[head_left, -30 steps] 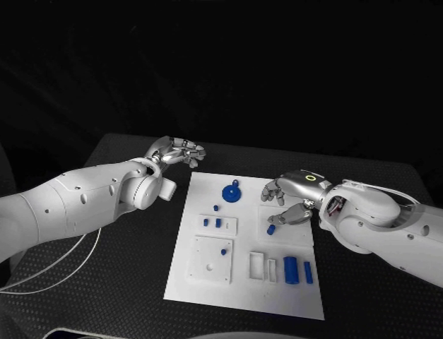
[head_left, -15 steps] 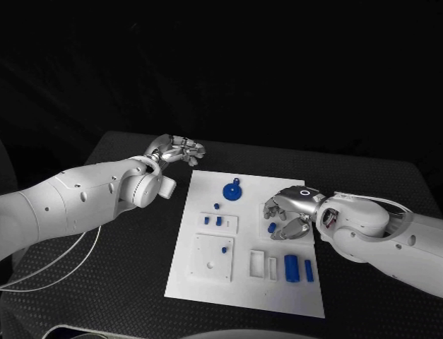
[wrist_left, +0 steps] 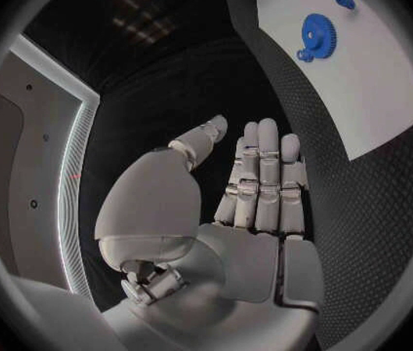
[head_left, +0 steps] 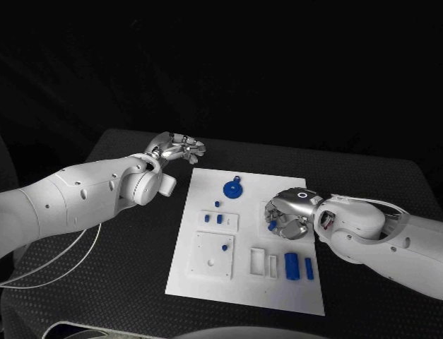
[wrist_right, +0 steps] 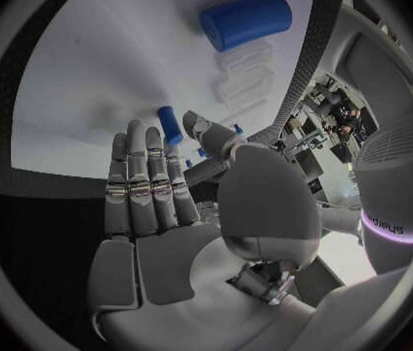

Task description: Assemble the parts on the task board

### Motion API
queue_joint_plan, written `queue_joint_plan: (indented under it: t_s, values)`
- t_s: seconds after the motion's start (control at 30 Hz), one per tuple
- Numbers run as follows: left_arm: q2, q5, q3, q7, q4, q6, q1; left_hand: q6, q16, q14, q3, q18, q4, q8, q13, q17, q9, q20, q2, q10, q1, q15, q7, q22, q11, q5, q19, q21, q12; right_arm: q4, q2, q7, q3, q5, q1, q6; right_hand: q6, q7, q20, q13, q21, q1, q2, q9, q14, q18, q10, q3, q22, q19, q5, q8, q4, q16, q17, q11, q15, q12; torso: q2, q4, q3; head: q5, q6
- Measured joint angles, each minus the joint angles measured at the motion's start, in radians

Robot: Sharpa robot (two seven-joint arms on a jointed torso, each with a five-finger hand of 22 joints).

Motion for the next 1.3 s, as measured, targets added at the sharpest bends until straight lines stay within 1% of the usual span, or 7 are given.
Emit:
queue_joint_plan:
  t_s: [0.5, 0.7, 0.83, 0.97, 1.1, 1.2, 1.3]
  values:
    - [0.0, 0.0, 0.0, 0.0, 0.001, 0.002, 0.0, 0.0, -0.004, 0.0, 0.0, 0.0, 0.0, 0.0, 0.0, 0.001, 0.0, 0.0, 0.0, 0.0, 0.0, 0.0, 0.0, 0.001, 0.0, 0.0, 0.0, -0.004, 0.0, 0.001, 0.005, -0.003, 0.0, -0.021, -0.004, -0.009, 0.041, -0.017, -0.016, 0.01, 0.02, 0.022, 0.028, 0.01, 0.035, 0.0, 0.054, 0.08, 0.0, 0.038, 0.0, 0.023, 0.021, 0.02, 0.018, -0.022, -0.016, 0.02, 0.0, -0.0004, -0.0005, 0.0, -0.006]
    - [0.001, 0.0, 0.0, 0.0, 0.0, 0.002, 0.0, 0.0, -0.004, 0.0, 0.0, 0.0, 0.0, 0.0, 0.0, 0.001, 0.0, 0.0, 0.0, 0.0, 0.0, 0.0, 0.0, 0.001, 0.0, 0.0, 0.0, -0.004, 0.0, 0.005, 0.003, -0.011, 0.0, -0.036, -0.005, -0.032, 0.056, -0.026, -0.02, 0.02, 0.033, 0.023, 0.029, 0.02, 0.051, 0.0, 0.074, 0.12, 0.0, 0.06, 0.0, 0.032, 0.024, 0.032, 0.028, -0.035, -0.023, 0.028, 0.0, -0.0003, -0.0008, 0.0, -0.007]
    - [0.004, 0.001, 0.0, 0.0, -0.002, 0.002, 0.0, 0.0, -0.004, 0.0, 0.0, 0.0, 0.0, 0.0, 0.0, 0.001, 0.0, 0.0, 0.0, 0.0, 0.0, 0.0, 0.0, 0.001, 0.0, 0.0, 0.0, -0.004, 0.0, 0.024, -0.005, -0.014, 0.001, -0.04, -0.005, -0.049, 0.061, -0.03, -0.026, 0.022, 0.037, 0.024, 0.03, 0.021, 0.055, 0.0, 0.08, 0.124, 0.0, 0.065, -0.001, 0.032, 0.026, 0.032, 0.031, -0.033, -0.027, 0.028, -0.001, -0.0003, -0.0008, 0.001, -0.007]
    - [0.008, 0.001, 0.0, 0.0, -0.006, 0.002, 0.0, 0.0, -0.004, 0.0, 0.0, 0.0, 0.0, 0.0, 0.0, 0.002, 0.0, 0.0, 0.0, 0.0, 0.0, 0.0, 0.0, 0.001, 0.0, 0.0, 0.0, -0.004, 0.0, 0.053, -0.018, -0.015, 0.016, -0.039, 0.0, -0.055, 0.064, -0.027, -0.026, 0.022, 0.037, 0.024, 0.03, 0.021, 0.055, 0.0, 0.082, 0.126, 0.0, 0.065, -0.001, 0.036, 0.024, 0.032, 0.033, -0.035, -0.027, 0.028, -0.001, 0.0006, -0.0008, 0.005, -0.006]
    - [0.013, 0.001, 0.0, 0.0, -0.016, 0.002, 0.0, 0.0, -0.004, 0.0, 0.0, 0.0, 0.0, 0.0, 0.0, 0.002, 0.0, 0.0, 0.0, 0.0, 0.0, 0.0, 0.0, 0.002, 0.0, 0.0, 0.0, -0.004, 0.0, 0.09, -0.029, -0.013, 0.039, -0.026, 0.028, -0.054, 0.064, -0.027, -0.026, 0.024, 0.037, 0.024, 0.03, 0.022, 0.055, 0.0, 0.082, 0.126, 0.0, 0.065, -0.001, 0.037, 0.024, 0.036, 0.034, -0.035, -0.027, 0.028, -0.002, 0.0009, -0.0011, 0.01, -0.006]
    - [0.015, 0.002, 0.0, 0.0, -0.023, 0.002, 0.0, 0.0, -0.004, 0.0, 0.0, 0.0, 0.0, 0.0, 0.0, 0.002, 0.0, 0.0, 0.0, 0.0, 0.0, 0.0, 0.0, 0.002, 0.0, 0.0, 0.0, -0.004, 0.0, 0.119, -0.031, -0.012, 0.043, -0.014, 0.042, -0.056, 0.064, -0.027, -0.029, 0.025, 0.041, 0.024, 0.03, 0.022, 0.059, 0.0, 0.082, 0.126, 0.0, 0.068, -0.001, 0.037, 0.025, 0.035, 0.035, -0.035, -0.023, 0.028, -0.002, 0.0008, -0.0011, 0.015, -0.006]
    - [0.018, 0.002, 0.0, 0.0, -0.03, 0.002, 0.0, 0.0, -0.004, 0.0, 0.0, 0.0, 0.0, 0.0, 0.0, 0.003, 0.0, 0.0, 0.0, 0.0, 0.0, 0.0, 0.0, 0.001, 0.0, 0.0, 0.0, -0.004, 0.0, 0.136, -0.016, -0.008, 0.043, -0.002, 0.043, -0.06, 0.064, -0.027, -0.029, 0.025, 0.041, 0.024, 0.03, 0.022, 0.059, 0.0, 0.082, 0.126, 0.0, 0.068, -0.001, 0.037, 0.025, 0.035, 0.035, -0.035, -0.023, 0.028, -0.002, -0.0002, -0.0012, 0.022, -0.006]
